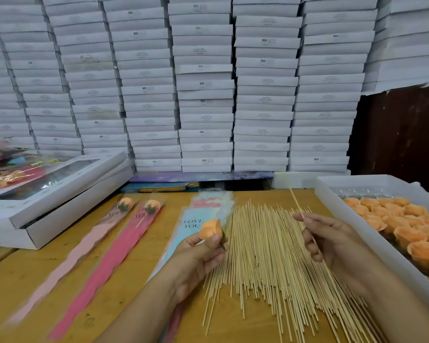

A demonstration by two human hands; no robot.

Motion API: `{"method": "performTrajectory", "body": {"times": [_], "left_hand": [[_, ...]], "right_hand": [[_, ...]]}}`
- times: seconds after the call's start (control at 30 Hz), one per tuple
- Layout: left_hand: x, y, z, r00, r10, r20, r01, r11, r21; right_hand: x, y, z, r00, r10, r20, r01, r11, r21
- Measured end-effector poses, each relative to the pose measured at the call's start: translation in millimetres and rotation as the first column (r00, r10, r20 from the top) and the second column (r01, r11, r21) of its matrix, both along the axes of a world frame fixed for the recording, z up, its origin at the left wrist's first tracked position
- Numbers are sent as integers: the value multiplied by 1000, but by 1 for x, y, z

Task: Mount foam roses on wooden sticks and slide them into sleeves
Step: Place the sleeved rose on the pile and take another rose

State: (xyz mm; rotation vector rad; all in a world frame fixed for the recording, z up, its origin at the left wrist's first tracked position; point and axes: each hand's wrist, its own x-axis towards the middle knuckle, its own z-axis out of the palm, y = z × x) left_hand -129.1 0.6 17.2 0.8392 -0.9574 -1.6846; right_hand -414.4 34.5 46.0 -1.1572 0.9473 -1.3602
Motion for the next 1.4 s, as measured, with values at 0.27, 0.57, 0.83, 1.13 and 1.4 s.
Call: {"method": "performTrajectory", "body": {"times": [0.27,0.57,0.83,1.13,1.4], "left_hand": [[-1,-1,2,980,54,-191,-46,998,47],[1,-1,6,946,139,-294,-107,987,123],[1,0,8,946,144,-291,-113,986,121],[2,1,9,949,137,-282,-106,987,123],[2,2,10,948,134,-289,-106,988,109]], "right_hand": [[-4,4,8,996,-85,29,85,996,-19],[25,11,-10,676,-248,-693,51,955,-293],[28,9,-19,638,-185,-748,-29,964,-264],[28,9,-19,644,-144,-751,-44,973,-225],[27,9,-19,630,-130,-766,-43,979,-201]]}}
